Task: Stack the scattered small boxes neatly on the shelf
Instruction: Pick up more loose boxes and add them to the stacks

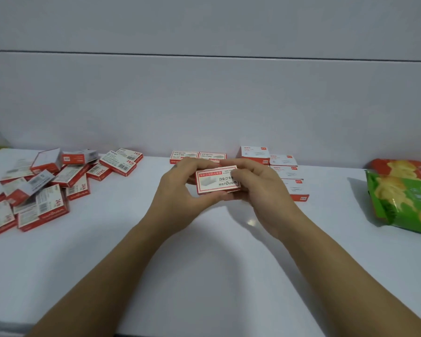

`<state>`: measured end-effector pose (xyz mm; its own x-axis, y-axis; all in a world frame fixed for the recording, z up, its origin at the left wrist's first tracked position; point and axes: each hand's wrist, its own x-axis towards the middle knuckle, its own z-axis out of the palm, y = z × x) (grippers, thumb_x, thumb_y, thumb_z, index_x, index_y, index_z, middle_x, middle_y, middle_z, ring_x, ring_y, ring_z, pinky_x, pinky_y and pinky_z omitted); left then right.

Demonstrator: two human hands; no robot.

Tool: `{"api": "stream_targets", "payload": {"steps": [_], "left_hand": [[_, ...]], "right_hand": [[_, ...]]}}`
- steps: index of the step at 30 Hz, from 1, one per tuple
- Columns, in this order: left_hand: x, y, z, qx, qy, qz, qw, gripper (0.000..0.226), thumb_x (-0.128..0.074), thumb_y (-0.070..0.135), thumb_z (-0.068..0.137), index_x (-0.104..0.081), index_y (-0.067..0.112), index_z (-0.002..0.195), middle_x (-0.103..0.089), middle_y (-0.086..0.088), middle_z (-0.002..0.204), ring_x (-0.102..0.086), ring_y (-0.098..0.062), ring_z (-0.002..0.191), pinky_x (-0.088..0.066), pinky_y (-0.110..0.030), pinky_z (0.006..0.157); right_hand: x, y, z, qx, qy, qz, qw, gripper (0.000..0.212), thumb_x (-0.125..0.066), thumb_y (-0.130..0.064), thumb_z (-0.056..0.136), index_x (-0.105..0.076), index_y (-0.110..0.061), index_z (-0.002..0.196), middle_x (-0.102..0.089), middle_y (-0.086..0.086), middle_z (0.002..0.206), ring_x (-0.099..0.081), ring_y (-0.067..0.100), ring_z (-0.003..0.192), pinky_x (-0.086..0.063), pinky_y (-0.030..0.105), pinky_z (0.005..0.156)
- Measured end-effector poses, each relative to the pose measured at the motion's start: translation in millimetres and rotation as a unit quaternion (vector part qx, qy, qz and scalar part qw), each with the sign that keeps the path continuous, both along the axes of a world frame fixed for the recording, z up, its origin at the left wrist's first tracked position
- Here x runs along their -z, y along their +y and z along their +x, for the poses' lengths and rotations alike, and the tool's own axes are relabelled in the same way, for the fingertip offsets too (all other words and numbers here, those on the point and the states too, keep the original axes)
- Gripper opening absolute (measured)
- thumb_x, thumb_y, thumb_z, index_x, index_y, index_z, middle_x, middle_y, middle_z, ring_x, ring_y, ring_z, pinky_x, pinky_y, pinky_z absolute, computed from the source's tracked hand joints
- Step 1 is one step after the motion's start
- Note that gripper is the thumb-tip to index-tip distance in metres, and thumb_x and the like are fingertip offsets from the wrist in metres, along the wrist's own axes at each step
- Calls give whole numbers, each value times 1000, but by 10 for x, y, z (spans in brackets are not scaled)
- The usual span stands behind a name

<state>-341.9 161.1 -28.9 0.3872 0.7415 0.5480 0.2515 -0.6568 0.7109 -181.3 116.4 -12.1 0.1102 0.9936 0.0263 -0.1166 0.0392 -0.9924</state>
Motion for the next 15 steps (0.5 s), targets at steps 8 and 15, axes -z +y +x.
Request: {"api": "stream_targets", "payload": {"steps": [8, 15], "left_hand": [[3, 22, -20, 44, -78, -135, 987, 57, -81, 21, 70, -55, 37, 118, -67, 15, 107, -66, -11, 99, -55, -25, 83], [-7, 43, -11, 66, -83, -178, 978, 19, -66, 17, 86, -60, 27, 101, -74, 2, 84, -71, -17, 79, -54, -22, 70]], "right_hand": [[-34, -3, 170, -41, -32, 4, 999, 36, -62, 3, 85, -65, -16, 115, -71, 7, 78, -67, 21, 71, -55, 28, 64], [-32, -44, 156, -134, -53, 1, 990, 67, -62, 10, 83, -48, -27, 137, -73, 11, 97, -68, 36, 88, -58, 36, 70]]}}
